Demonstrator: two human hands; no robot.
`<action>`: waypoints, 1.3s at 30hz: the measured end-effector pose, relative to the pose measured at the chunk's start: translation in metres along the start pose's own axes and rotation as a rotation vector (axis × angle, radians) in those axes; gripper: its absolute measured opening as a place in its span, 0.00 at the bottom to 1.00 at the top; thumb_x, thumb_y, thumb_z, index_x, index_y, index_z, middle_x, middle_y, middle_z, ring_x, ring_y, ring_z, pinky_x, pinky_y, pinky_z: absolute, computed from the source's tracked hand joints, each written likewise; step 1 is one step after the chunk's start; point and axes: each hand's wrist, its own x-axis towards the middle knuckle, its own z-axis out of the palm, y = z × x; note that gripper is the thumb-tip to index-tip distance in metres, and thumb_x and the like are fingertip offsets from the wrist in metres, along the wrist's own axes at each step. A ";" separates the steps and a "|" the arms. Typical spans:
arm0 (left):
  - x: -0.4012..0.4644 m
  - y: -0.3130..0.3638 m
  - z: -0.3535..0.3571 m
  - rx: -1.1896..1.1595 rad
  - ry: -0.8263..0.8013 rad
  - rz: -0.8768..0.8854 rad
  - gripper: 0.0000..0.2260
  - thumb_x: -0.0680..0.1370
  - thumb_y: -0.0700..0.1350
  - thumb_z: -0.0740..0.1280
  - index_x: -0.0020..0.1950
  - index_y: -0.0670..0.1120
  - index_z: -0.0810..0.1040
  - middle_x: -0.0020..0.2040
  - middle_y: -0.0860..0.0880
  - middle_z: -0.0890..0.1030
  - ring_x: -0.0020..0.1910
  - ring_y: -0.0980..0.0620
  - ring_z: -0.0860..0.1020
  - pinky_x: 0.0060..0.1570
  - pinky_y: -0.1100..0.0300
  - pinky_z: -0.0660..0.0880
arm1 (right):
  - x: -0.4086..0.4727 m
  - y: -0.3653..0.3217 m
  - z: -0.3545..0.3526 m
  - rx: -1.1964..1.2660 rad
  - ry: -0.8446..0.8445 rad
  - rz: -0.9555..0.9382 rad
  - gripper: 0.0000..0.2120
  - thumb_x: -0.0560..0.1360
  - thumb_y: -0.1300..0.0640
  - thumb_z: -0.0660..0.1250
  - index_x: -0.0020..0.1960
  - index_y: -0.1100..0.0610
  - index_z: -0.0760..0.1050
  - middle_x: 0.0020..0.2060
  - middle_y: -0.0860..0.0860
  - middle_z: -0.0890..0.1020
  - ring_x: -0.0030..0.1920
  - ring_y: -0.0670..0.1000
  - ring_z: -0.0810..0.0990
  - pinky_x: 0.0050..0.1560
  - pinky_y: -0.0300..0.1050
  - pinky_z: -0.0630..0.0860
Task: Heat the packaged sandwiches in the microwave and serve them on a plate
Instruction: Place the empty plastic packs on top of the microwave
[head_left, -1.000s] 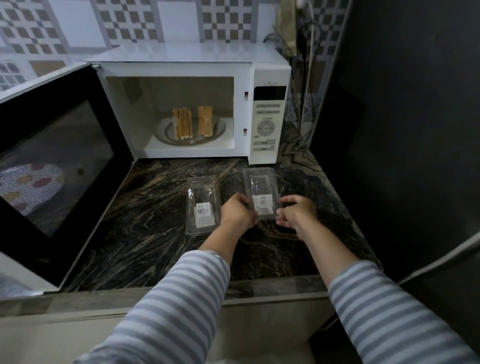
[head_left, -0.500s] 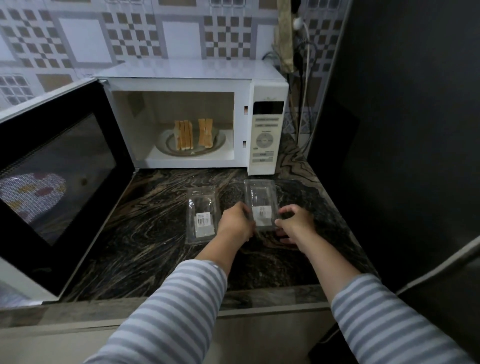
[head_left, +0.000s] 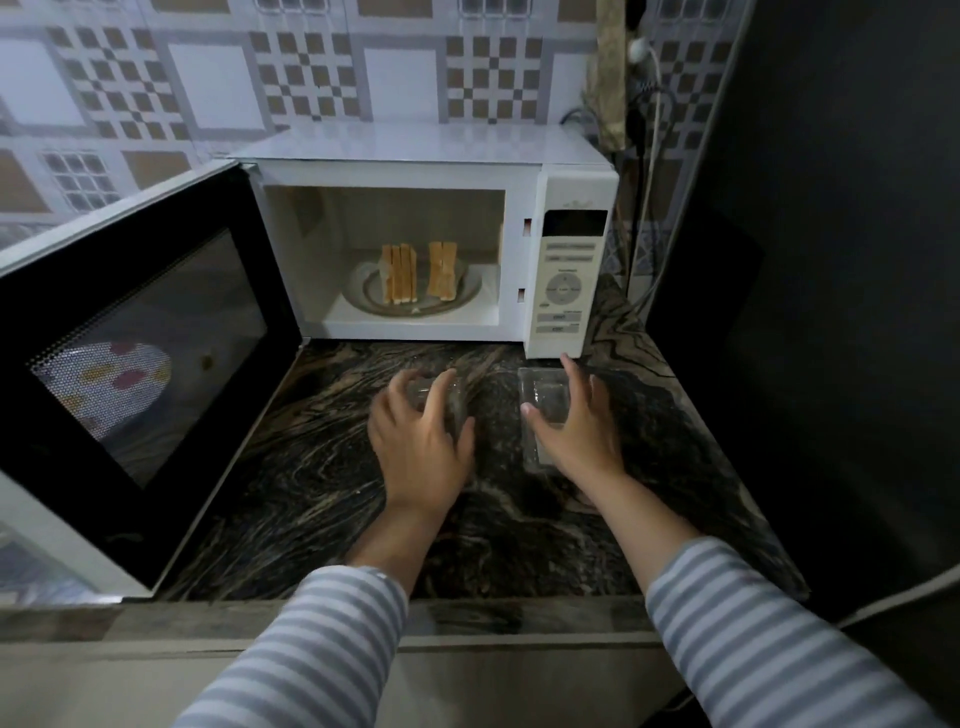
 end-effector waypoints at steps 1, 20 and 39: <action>-0.002 -0.005 0.002 -0.004 -0.047 -0.041 0.25 0.73 0.54 0.69 0.69 0.55 0.69 0.71 0.41 0.62 0.68 0.39 0.63 0.65 0.44 0.64 | 0.000 0.000 0.003 -0.006 -0.007 0.002 0.36 0.75 0.37 0.63 0.75 0.36 0.47 0.77 0.54 0.51 0.76 0.58 0.56 0.71 0.55 0.63; 0.039 -0.015 -0.043 -0.399 0.035 -0.033 0.35 0.73 0.51 0.72 0.75 0.62 0.59 0.75 0.46 0.60 0.70 0.46 0.68 0.58 0.56 0.74 | -0.010 -0.071 -0.015 0.038 0.334 -0.191 0.32 0.74 0.44 0.67 0.74 0.40 0.57 0.66 0.54 0.69 0.63 0.55 0.73 0.54 0.48 0.76; 0.254 0.022 -0.133 -0.275 -0.018 0.009 0.34 0.75 0.59 0.66 0.75 0.64 0.52 0.74 0.46 0.62 0.50 0.48 0.79 0.44 0.56 0.74 | 0.136 -0.244 -0.106 0.005 0.181 -0.230 0.32 0.74 0.41 0.66 0.73 0.40 0.56 0.70 0.53 0.69 0.62 0.59 0.75 0.49 0.46 0.72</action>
